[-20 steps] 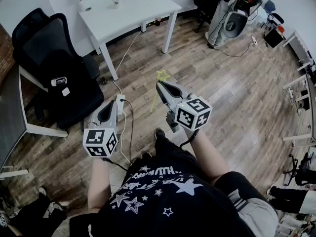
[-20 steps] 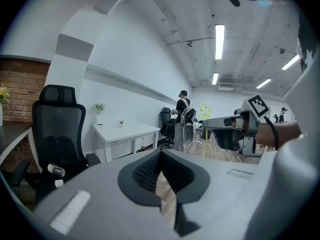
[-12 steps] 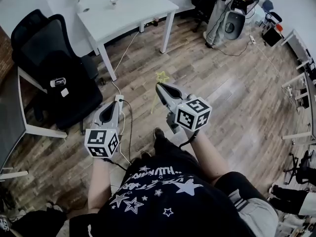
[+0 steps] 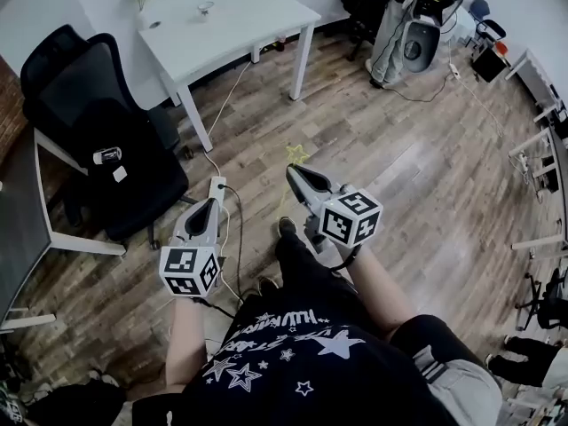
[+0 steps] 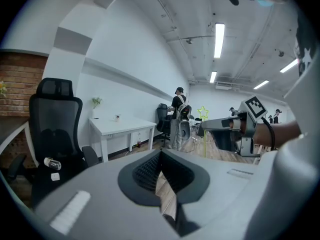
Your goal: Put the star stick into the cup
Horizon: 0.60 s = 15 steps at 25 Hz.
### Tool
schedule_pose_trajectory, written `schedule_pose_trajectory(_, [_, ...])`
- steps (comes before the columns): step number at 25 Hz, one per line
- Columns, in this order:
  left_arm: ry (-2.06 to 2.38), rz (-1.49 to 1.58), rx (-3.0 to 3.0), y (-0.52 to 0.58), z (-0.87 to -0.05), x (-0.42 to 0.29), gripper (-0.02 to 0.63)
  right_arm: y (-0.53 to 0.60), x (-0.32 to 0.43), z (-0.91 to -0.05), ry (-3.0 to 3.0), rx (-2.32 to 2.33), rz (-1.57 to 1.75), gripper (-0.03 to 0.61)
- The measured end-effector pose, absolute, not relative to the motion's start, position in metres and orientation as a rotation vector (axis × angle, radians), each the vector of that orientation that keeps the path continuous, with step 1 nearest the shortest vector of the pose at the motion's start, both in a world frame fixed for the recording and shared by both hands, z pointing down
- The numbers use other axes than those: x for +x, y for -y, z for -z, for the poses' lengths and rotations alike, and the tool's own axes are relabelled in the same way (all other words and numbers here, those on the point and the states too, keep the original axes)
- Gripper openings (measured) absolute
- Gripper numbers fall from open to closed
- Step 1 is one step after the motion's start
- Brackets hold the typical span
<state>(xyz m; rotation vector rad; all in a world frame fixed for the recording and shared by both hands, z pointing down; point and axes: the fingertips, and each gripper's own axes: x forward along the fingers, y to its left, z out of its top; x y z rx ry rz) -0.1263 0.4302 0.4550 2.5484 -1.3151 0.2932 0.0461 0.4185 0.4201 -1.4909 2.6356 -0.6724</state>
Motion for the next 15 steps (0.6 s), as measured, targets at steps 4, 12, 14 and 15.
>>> schedule_pose_trajectory(4, [1.33, -0.308, 2.541, -0.421, -0.459, -0.127, 0.003, -0.403, 0.048, -0.422, -2.637, -1.471, 0.671, 0.02])
schedule_pose_trajectory(12, [1.385, -0.326, 2.506, -0.347, -0.462, -0.127, 0.003, -0.32, 0.052, -0.432, -2.632, -1.416, 0.72, 0.02])
schedule_pose_trajectory(14, [1.39, -0.33, 2.502, -0.322, -0.464, -0.122, 0.003, -0.294, 0.058, -0.433, -2.634, -1.405, 0.723, 0.02])
schedule_pose_trajectory(15, [1.391, -0.332, 2.501, -0.309, -0.464, -0.118, 0.003, -0.28, 0.061, -0.433, -2.636, -1.4, 0.725, 0.02])
